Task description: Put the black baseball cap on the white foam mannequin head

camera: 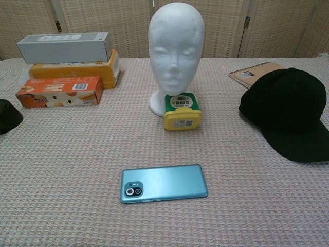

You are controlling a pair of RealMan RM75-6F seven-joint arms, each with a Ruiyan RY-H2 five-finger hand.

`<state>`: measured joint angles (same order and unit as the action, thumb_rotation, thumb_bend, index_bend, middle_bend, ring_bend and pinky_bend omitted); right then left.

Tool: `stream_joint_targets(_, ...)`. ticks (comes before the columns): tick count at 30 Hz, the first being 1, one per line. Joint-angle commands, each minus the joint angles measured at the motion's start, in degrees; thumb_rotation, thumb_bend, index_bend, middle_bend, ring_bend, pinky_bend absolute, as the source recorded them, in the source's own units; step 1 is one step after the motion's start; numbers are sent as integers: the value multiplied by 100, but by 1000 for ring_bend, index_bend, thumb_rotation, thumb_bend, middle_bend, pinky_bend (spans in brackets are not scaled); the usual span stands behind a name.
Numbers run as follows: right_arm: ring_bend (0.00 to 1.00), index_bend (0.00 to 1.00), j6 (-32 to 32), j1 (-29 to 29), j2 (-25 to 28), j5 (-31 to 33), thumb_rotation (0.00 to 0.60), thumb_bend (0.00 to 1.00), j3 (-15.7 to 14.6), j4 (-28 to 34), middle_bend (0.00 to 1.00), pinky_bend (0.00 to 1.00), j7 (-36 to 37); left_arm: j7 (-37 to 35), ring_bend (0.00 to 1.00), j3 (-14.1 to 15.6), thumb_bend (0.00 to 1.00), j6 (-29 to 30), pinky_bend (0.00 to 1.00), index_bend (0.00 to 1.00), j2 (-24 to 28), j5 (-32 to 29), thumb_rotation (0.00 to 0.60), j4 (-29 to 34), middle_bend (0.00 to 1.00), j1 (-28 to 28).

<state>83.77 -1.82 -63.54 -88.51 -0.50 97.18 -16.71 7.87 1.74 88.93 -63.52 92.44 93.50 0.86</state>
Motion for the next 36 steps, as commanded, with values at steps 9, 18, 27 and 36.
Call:
stream_joint_targets(9, 0, 0, -38, -35, -48, -31, 600, 153, 2, -65, 0, 0, 49, -25, 0, 2, 259, 5, 230, 68, 7, 31, 600, 13, 0, 8)
stream_joint_targets(18, 0, 0, 1144, -53, -1682, -1227, 600, 141, -2, -3340, 0, 0, 1255, -30, 0, -50, 259, -17, 230, 68, 7, -114, 600, 29, 0, -1)
stream_joint_targets(27, 0, 0, 1407, -350, -2852, -1574, 600, 144, -166, -5649, 0, 0, 2285, 142, 0, -35, 259, -92, 230, 68, -65, -123, 600, 45, 0, 21)
stream_joint_targets(36, 0, 0, 1187, -576, -3921, -1548, 600, 162, -336, -7292, 0, 0, 3098, -52, 0, -23, 259, 4, 230, 69, 20, -75, 600, 69, 0, -17)
